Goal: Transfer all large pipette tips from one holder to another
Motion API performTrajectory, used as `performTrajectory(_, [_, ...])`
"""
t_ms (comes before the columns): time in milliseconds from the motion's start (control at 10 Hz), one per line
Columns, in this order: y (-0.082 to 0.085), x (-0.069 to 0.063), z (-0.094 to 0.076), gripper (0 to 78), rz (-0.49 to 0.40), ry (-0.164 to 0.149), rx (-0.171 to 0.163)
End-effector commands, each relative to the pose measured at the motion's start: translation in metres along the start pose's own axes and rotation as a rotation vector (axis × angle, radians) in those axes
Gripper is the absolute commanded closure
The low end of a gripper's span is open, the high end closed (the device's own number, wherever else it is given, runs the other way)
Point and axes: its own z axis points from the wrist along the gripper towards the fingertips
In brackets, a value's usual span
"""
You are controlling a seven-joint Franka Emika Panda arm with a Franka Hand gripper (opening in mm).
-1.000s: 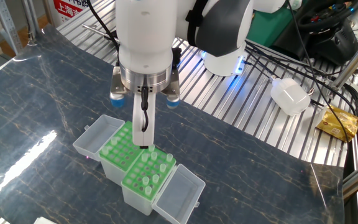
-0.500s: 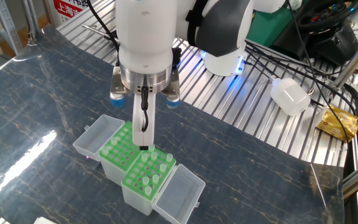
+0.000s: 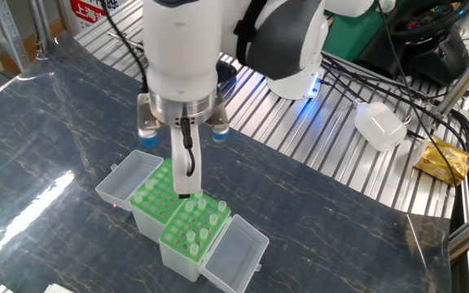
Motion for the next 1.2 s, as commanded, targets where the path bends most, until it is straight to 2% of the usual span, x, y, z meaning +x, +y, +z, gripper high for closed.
performTrajectory(100, [-0.007, -0.026, 0.016, 0.1, -0.268, -0.014, 0.023])
performTrajectory(400, [-0.013, -0.04, 0.026, 0.1, -0.361, -0.018, 0.03])
performTrajectory(500, [-0.013, -0.04, 0.026, 0.1, -0.361, -0.018, 0.03])
performTrajectory(600, [-0.018, -0.049, 0.031, 0.1, -0.421, -0.023, 0.037])
performTrajectory(1200, [-0.028, -0.063, 0.042, 0.1, -0.503, -0.019, 0.034])
